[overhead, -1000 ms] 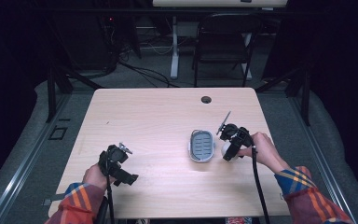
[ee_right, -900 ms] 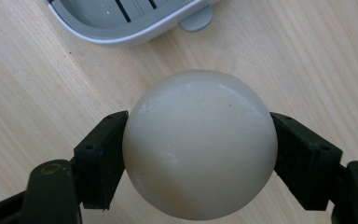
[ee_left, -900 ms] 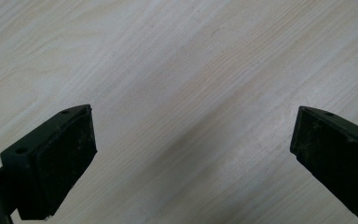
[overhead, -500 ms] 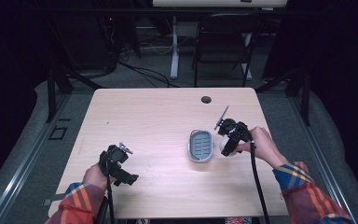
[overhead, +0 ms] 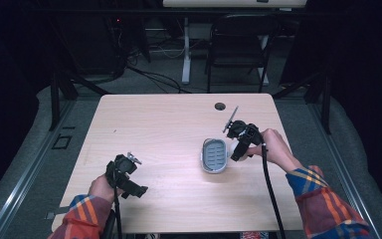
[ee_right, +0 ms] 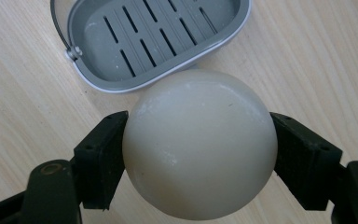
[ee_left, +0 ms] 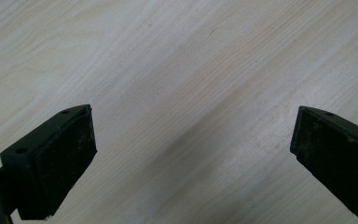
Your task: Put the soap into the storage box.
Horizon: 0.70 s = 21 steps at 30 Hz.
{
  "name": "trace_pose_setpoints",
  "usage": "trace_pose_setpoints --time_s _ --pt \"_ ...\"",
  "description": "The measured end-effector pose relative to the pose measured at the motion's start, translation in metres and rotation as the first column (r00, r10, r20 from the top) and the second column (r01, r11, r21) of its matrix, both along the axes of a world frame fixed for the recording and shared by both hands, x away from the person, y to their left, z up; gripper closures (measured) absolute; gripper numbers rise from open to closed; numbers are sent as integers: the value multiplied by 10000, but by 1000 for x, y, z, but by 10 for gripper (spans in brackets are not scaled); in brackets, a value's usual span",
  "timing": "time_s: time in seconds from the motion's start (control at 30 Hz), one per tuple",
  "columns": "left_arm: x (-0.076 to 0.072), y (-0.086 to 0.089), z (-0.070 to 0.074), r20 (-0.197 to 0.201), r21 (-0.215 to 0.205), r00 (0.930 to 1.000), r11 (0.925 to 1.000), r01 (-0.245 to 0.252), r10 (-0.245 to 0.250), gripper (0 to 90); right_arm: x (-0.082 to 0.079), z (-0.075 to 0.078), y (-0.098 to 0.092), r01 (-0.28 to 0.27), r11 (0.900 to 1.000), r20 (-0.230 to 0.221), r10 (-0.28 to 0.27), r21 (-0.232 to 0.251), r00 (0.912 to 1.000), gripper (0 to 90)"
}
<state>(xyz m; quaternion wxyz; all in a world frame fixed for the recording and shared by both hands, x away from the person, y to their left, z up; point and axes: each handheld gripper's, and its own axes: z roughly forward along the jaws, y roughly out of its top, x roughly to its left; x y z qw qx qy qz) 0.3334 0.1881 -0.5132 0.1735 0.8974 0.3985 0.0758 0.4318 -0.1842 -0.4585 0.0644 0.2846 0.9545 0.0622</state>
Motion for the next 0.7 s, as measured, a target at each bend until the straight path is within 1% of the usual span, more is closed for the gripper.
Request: trace_pose_setpoints --time_s 0.03,0.1,0.13,0.17,0.27,0.3,0.37,0.43,0.5,0.57,0.63,0.67,0.7 --pt "0 0 0 -3 -3 10000 10000 3 -3 2 0 0 0 0 10000 0 0 0 10000 241" --pt "0 0 0 -9 13 10000 10000 7 -7 2 1 2 3 -3 9999 4 3 168 10000 241" --pt "0 0 0 -21 16 10000 10000 11 -11 2 2 3 5 -54 10000 36 54 64 10000 241" --pt "0 0 0 -23 19 10000 10000 18 -18 2 3 5 8 -43 9999 32 43 144 10000 242" --pt "0 0 0 -5 6 10000 10000 12 -12 2 5 6 10 -108 9999 65 107 130 9999 241" --pt "0 0 0 -8 6 10000 10000 15 -15 2 6 7 12 -75 9998 80 73 206 9999 241" --pt "0 0 0 4 1 10000 10000 12 -12 2 8 9 15 -128 9998 66 127 135 9999 242" --pt "0 0 0 6 -14 10000 10000 16 -16 2 9 9 18 -131 9997 89 129 216 9999 242" --pt "0 0 0 62 -3 10000 10000 -10 10 2 12 11 23 -248 9994 32 247 237 9997 241" --pt "0 0 0 20 -13 10000 10000 11 -11 2 12 12 24 -268 9994 59 267 196 9996 241" --pt "0 0 0 -3 2 10000 10000 15 -15 2 14 11 29 -249 9992 45 247 313 9997 242" --pt "0 0 0 45 -24 10000 10000 -3 3 2 15 12 30 -327 9993 41 326 202 9995 241" --pt "0 0 0 45 -24 10000 10000 -3 3 2 15 12 32 -324 9993 46 323 207 9995 241"
